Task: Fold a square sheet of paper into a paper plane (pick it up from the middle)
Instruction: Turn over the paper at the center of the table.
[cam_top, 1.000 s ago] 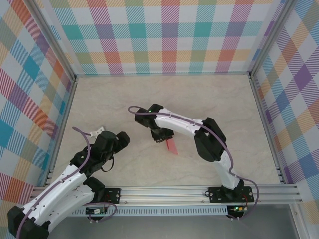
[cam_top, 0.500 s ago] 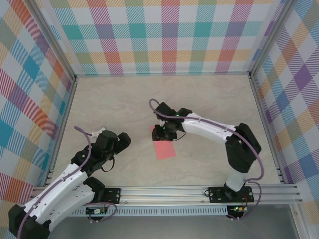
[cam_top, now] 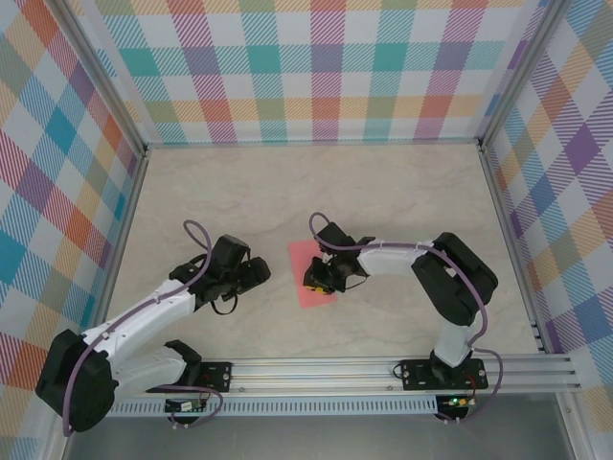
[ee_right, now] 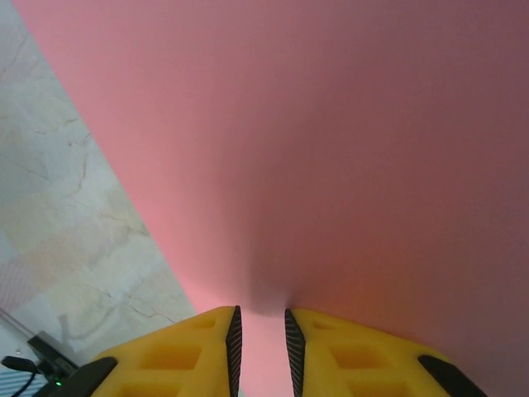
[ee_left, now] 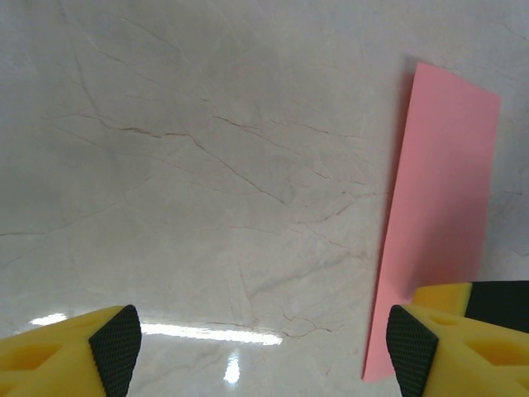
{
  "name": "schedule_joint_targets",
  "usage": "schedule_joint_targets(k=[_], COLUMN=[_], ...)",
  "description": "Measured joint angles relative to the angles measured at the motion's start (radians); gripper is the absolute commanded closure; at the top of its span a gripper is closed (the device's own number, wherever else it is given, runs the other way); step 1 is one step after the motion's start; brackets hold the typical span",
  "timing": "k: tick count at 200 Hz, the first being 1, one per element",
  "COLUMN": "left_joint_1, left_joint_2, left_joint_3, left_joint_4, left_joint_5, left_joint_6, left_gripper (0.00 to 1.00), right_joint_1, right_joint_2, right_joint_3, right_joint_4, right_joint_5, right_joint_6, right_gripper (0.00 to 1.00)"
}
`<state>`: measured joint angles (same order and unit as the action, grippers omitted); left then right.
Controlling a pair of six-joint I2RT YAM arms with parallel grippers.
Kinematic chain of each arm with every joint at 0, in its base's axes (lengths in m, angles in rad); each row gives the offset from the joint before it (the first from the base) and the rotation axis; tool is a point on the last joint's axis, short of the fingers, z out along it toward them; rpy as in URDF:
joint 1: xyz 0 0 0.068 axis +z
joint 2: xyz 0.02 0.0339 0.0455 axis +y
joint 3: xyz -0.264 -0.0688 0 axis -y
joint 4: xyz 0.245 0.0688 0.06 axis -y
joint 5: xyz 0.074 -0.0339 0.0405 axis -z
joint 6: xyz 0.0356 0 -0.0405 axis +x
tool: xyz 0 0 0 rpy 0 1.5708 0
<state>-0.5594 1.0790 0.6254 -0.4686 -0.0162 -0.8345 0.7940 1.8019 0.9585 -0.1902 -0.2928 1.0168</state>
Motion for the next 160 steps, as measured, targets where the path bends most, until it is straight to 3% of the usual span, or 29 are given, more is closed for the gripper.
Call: schedule_joint_targets(k=[14,51,90,123,160], left_joint_1=[0.000,0.000,0.000,0.000,0.000], left_joint_2=[0.022,0.104,0.212,0.349,0.533], left_joint_3=[0.010,0.046,0.117,0.220,0.328], left_joint_4=[0.007,0.043,0.081,0.110,0.160], left_joint_5=[0.024,0.093,0.155,0.208,0.298], left_joint_6=[0.013,0.036,0.056,0.084,0.097], left_gripper=[0.34,0.41,0.57,0.73,0.80], right_joint_1=[0.005,0.041,0.053,0.045,-0.010], right_joint_2=[0.002,0.002,-0.019,-0.167,-0.301], right_joint_3=[-0.005,-0.010,-0.016,-0.043,-0.139], right_joint_4=[0.034,0.080,0.093,0.018,-0.008], right_joint_5=[0.008,0.068,0.104,0.173,0.199], right_joint_6=[0.054,0.176,0.159,0.107,0.092], right_gripper=[0.76,0.75,0.71,0.68,0.64])
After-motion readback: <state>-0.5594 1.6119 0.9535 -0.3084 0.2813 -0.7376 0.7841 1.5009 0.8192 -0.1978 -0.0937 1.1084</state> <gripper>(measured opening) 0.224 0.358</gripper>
